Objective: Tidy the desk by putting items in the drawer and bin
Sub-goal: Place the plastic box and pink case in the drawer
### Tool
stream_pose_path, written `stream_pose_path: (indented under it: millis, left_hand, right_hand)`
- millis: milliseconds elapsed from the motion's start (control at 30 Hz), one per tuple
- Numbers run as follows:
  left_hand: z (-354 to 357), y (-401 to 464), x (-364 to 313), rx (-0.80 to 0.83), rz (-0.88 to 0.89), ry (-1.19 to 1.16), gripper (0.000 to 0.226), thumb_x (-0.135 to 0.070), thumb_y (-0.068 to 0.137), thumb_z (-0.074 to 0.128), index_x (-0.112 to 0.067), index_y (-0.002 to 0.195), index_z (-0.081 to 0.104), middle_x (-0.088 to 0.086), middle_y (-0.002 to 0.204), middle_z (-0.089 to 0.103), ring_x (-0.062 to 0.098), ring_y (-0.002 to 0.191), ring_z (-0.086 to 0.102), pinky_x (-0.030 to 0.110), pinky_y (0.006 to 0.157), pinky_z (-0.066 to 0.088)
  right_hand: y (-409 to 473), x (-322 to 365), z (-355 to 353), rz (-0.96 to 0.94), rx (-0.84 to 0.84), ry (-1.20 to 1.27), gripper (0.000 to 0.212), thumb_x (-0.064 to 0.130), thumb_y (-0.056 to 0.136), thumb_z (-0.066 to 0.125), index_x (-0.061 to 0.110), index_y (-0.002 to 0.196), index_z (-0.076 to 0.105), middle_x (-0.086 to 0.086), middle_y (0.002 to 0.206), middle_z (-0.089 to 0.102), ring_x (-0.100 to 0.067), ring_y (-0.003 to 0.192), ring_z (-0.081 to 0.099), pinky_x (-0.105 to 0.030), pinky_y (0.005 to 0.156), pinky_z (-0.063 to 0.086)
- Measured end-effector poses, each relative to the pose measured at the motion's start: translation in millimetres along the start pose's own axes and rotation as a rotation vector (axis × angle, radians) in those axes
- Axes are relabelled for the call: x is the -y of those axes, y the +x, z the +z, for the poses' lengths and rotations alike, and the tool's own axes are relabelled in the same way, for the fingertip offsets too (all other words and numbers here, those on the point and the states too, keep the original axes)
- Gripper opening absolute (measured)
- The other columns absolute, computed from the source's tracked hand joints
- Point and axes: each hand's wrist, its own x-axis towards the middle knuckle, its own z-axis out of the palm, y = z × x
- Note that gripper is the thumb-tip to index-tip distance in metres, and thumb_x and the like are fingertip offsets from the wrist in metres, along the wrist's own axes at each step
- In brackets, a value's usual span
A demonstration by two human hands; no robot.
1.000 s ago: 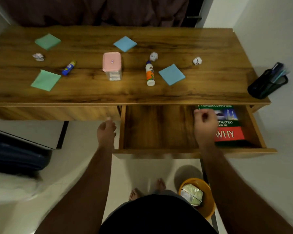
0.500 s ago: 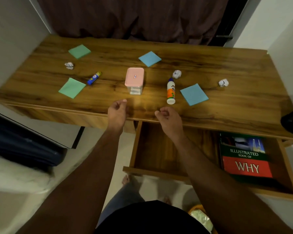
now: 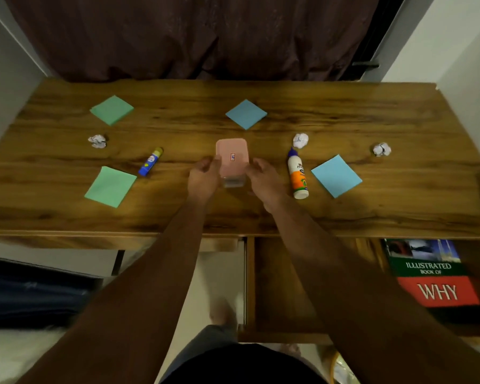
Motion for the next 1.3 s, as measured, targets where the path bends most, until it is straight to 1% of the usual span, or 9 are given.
stream_pose_path:
  millis: [100, 267, 400, 567, 700, 800, 900, 1000, 1300]
  left_hand:
    - [3, 3, -4, 0.077, 0.024, 0.039, 0.028, -0.031, 0.097, 0.052, -0.013, 0.118, 0.062, 0.002, 0.103, 0.064, 0.011, 0.080, 0.061, 0.032, 0.069, 0.053]
    - [7, -3, -7, 0.069, 0.061, 0.106, 0.035, -0.022, 0.095, 0.054, -0.013, 0.129, 0.058, 0.006, 0.124, 0.064, 0.021, 0.105, 0.062, 0.038, 0.085, 0.057]
    - [22, -24, -23, 0.118, 0.157, 0.155, 0.036, -0.024, 0.095, 0.052, -0.015, 0.129, 0.057, 0.000, 0.121, 0.063, 0.017, 0.105, 0.060, 0.036, 0.089, 0.055]
    - [68, -70, -39, 0.244, 0.239, 0.150, 0.034, -0.023, 0.095, 0.052, -0.016, 0.128, 0.058, 0.001, 0.122, 0.062, 0.014, 0.104, 0.059, 0.035, 0.090, 0.054]
    - [120, -118, -37, 0.399, 0.234, 0.151, 0.034, -0.023, 0.096, 0.051, -0.018, 0.130, 0.057, 0.001, 0.126, 0.062, 0.016, 0.110, 0.060, 0.038, 0.093, 0.054]
    - [159, -152, -25, 0.517, 0.233, 0.170, 0.033, -0.016, 0.096, 0.051, -0.014, 0.128, 0.059, 0.004, 0.126, 0.062, 0.018, 0.111, 0.059, 0.042, 0.097, 0.051]
    - [194, -186, -5, 0.630, 0.215, 0.195, 0.032, -0.013, 0.098, 0.050, -0.010, 0.129, 0.057, 0.002, 0.118, 0.060, 0.014, 0.100, 0.058, 0.033, 0.085, 0.053]
    - [216, -213, 20, 0.734, 0.190, 0.259, 0.031, -0.012, 0.099, 0.047, -0.012, 0.128, 0.058, 0.002, 0.112, 0.060, 0.012, 0.094, 0.056, 0.025, 0.069, 0.048]
    - [242, -225, 81, 0.875, 0.188, 0.615, 0.032, -0.012, 0.101, 0.044, -0.004, 0.129, 0.057, 0.017, 0.127, 0.059, 0.030, 0.114, 0.056, 0.038, 0.094, 0.046]
  right_hand:
    - [1, 2, 10, 0.021, 0.000, 0.021, 0.040, 0.025, 0.101, 0.044, 0.015, 0.139, 0.045, 0.003, 0.121, 0.053, -0.015, 0.103, 0.053, -0.039, 0.092, 0.052]
    - [-7, -1, 9, 0.010, -0.044, 0.059, 0.040, 0.025, 0.098, 0.052, 0.016, 0.137, 0.047, -0.002, 0.133, 0.057, -0.019, 0.113, 0.057, -0.041, 0.095, 0.052]
    - [-26, 0, -14, -0.041, -0.127, 0.164, 0.040, 0.022, 0.094, 0.057, 0.015, 0.133, 0.050, 0.002, 0.121, 0.060, -0.018, 0.110, 0.058, -0.039, 0.093, 0.053]
    - [-61, -15, -75, -0.052, -0.266, 0.300, 0.032, 0.022, 0.093, 0.059, 0.014, 0.124, 0.056, 0.005, 0.105, 0.063, -0.012, 0.094, 0.061, -0.034, 0.079, 0.055]
    - [-93, -48, -142, -0.020, -0.373, 0.412, 0.019, 0.021, 0.093, 0.059, 0.013, 0.110, 0.057, -0.007, 0.101, 0.069, -0.016, 0.079, 0.064, -0.026, 0.054, 0.047]
    - [-118, -80, -191, 0.004, -0.443, 0.430, 0.022, 0.026, 0.088, 0.065, 0.017, 0.105, 0.054, -0.016, 0.104, 0.070, -0.022, 0.076, 0.064, -0.025, 0.049, 0.045]
    - [-145, -113, -233, 0.049, -0.473, 0.433, 0.026, 0.024, 0.090, 0.066, 0.020, 0.107, 0.048, -0.012, 0.094, 0.069, -0.022, 0.068, 0.062, -0.026, 0.047, 0.044]
    - [-170, -146, -263, 0.138, -0.462, 0.400, 0.040, 0.026, 0.091, 0.066, 0.017, 0.123, 0.044, -0.012, 0.093, 0.070, -0.021, 0.063, 0.065, -0.024, 0.046, 0.044]
    - [-202, -205, -293, 0.355, -0.179, 0.136, 0.050, 0.045, 0.092, 0.060, 0.011, 0.127, 0.053, -0.008, 0.104, 0.068, -0.021, 0.080, 0.070, -0.034, 0.066, 0.055]
